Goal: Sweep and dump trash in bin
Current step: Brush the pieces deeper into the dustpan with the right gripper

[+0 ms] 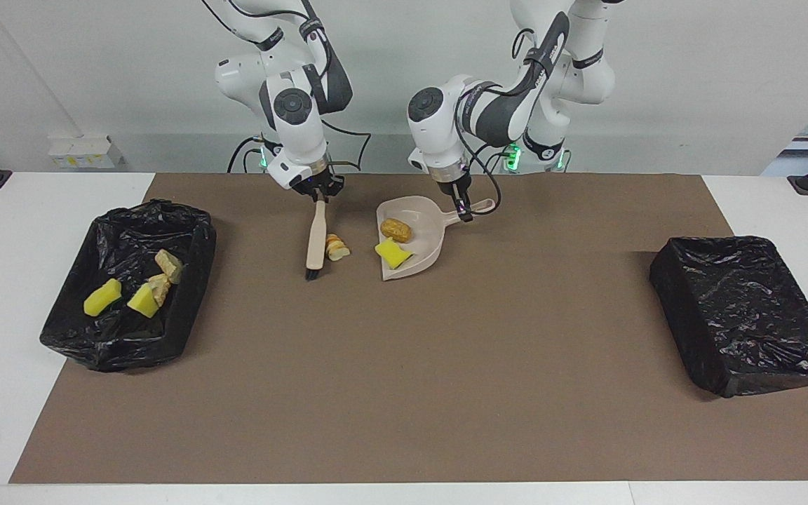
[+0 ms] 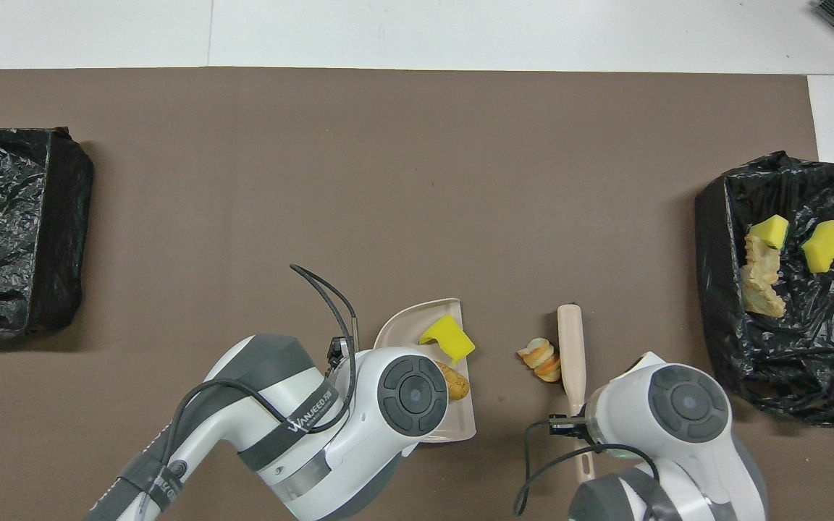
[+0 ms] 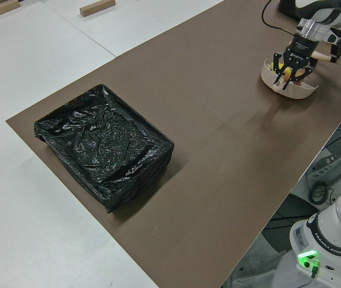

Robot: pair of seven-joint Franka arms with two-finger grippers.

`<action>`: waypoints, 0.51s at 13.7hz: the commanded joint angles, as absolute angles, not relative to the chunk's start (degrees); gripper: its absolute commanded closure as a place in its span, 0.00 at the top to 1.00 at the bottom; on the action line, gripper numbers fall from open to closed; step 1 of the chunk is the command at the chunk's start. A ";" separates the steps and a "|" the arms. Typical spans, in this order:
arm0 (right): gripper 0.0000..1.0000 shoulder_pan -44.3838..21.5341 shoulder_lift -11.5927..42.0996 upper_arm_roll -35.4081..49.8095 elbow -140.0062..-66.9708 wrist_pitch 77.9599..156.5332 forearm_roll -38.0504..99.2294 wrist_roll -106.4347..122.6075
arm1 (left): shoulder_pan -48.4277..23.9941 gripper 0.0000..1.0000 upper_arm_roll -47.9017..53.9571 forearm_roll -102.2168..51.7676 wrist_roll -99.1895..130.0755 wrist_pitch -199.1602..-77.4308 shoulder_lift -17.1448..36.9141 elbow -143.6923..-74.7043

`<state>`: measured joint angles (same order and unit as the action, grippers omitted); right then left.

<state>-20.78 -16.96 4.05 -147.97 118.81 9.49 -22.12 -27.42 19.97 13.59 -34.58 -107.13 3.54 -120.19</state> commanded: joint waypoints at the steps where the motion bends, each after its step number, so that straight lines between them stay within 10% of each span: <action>1: 0.00 -22.85 -15.03 4.13 -145.20 118.83 15.44 -19.79 | -27.42 0.00 19.42 13.01 -34.10 -106.70 1.32 -122.86; 7: 0.00 -24.26 -14.85 4.13 -144.14 117.25 39.42 -1.25 | -26.28 0.00 19.42 13.01 -34.54 -107.49 1.41 -123.22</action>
